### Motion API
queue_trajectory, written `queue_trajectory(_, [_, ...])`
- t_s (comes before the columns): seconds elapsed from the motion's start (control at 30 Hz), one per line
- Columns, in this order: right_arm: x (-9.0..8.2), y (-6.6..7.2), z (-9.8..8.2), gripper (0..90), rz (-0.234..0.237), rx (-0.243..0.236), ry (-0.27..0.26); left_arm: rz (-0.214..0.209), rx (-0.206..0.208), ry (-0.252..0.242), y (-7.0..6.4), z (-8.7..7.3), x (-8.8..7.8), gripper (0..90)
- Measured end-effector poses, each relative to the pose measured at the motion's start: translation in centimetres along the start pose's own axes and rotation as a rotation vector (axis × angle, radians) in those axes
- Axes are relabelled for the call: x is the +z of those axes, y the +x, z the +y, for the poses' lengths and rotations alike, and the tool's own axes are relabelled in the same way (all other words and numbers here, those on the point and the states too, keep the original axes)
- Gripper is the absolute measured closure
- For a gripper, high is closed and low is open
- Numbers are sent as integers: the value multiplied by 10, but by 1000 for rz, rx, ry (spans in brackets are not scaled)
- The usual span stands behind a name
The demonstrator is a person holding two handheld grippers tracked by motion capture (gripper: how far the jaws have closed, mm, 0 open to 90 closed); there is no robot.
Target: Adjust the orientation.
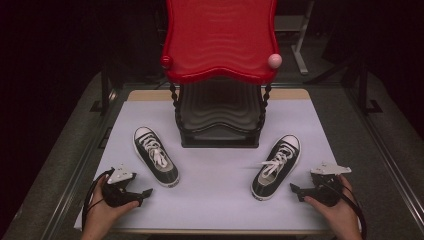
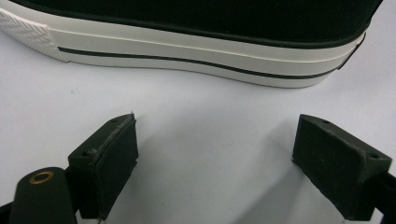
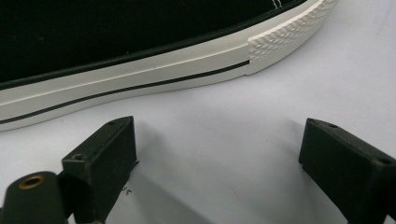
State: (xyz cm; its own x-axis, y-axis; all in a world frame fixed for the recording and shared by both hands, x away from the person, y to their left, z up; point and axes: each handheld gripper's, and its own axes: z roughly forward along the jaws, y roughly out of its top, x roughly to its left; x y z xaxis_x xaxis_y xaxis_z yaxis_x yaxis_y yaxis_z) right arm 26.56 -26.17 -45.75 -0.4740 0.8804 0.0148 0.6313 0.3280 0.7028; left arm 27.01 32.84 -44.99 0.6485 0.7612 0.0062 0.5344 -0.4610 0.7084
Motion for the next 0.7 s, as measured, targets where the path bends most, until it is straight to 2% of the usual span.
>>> queue_trajectory(0.07, [0, 0, 0, 102, 0, 0, 0, 2, -8, 1, 1, 0, -2, 150])
queue_trajectory(0.1, [0, 0, 0, 102, -1, -1, 0, 4, -7, 3, 3, 1, -3, 188])
queue_trajectory(0.13, [0, 0, 0, 102, -1, -1, 1, 8, -19, 4, 5, 1, -6, 235])
queue_trajectory(0.17, [0, 0, 0, 102, -1, -1, 0, -4, -34, 7, 8, 2, -10, 351])
queue_trajectory(0.2, [0, 0, 0, 102, 0, 0, -2, 21, -43, -5, 12, 4, -16, 363])
queue_trajectory(0.27, [0, 0, 0, 102, 1, 1, -1, 33, -47, -14, 16, 6, -19, 395])
queue_trajectory(0.37, [0, 0, 0, 102, 0, 0, -1, 54, -69, -33, 30, 14, -27, 528])
queue_trajectory(0.43, [0, 0, 0, 102, 0, 0, -2, 53, -79, -40, 38, 19, -31, 568])
queue_trajectory(0.5, [0, 0, 0, 103, -1, 0, -2, 54, -98, -41, 47, 24, -34, 708])
queue_trajectory(0.53, [0, 0, 0, 102, -1, -1, -2, 45, -114, -33, 56, 32, -34, 761])
queue_trajectory(0.6, [0, 0, 0, 102, -1, -1, -2, 48, -122, -32, 60, 36, -34, 785])
queue_trajectory(0.63, [0, 0, 0, 102, -1, 0, -2, 48, -123, -28, 65, 40, -34, 866])
queue_trajectory(0.7, [0, 0, 0, 102, 0, 0, -1, 43, -137, -33, 73, 50, -32, 889])
